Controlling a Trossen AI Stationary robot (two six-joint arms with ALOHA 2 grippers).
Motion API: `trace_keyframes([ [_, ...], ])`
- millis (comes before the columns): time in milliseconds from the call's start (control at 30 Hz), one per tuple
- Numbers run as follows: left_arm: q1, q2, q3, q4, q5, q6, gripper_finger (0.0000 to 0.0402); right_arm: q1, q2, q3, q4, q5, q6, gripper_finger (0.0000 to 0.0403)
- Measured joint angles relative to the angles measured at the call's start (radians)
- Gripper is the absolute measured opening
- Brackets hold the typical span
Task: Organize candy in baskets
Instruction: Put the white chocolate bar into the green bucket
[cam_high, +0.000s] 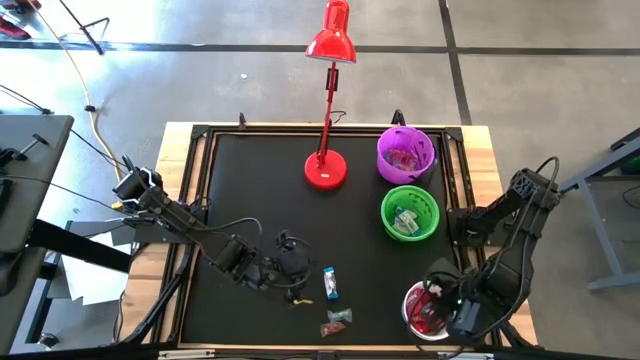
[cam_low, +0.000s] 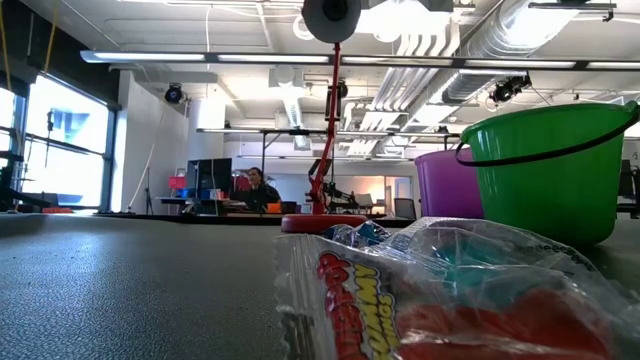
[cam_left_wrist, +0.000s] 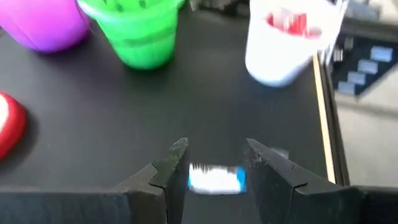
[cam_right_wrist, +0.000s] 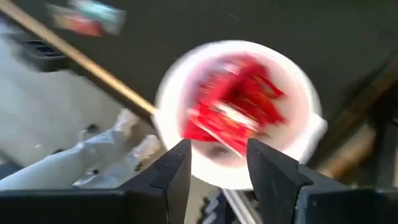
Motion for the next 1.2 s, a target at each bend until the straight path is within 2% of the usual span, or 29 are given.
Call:
trace_keyframes([
  [200, 0.018, 0.016, 0.0, -0.176, 0.141, -0.11, 0.0135, -0.034, 0.008, 0.0, 0.139, 0.193, -0.177, 0.0139],
  [300, 0.019, 0.039, -0.001, -0.228, 0.159, -0.186, 0.0135, -0.074, 0.04, 0.0, 0.09, 0.243, -0.217, 0.0134],
  [400, 0.013, 0.053, -0.001, -0.285, 0.173, -0.285, 0.0135, -0.128, 0.098, -0.001, 0.018, 0.307, -0.19, 0.0133],
  [500, 0.002, 0.054, -0.001, -0.327, 0.174, -0.404, 0.0135, -0.192, 0.152, -0.001, 0.03, 0.336, -0.215, 0.0133],
  [733, -0.042, 0.055, -0.001, -0.392, 0.144, -0.628, 0.0135, -0.3, 0.254, -0.001, 0.268, 0.351, -0.434, 0.0133],
  [900, -0.078, 0.055, -0.001, -0.462, 0.123, -0.763, 0.0135, -0.359, 0.335, -0.001, 0.38, 0.286, -0.49, 0.0134],
  [1033, -0.109, 0.055, -0.001, -0.526, 0.119, -0.796, 0.0135, -0.396, 0.414, -0.001, 0.453, 0.205, -0.481, 0.0134],
  [1200, -0.143, 0.05, -0.001, -0.614, 0.12, -0.795, 0.0135, -0.431, 0.48, -0.001, 0.658, 0.165, -0.482, 0.0134],
])
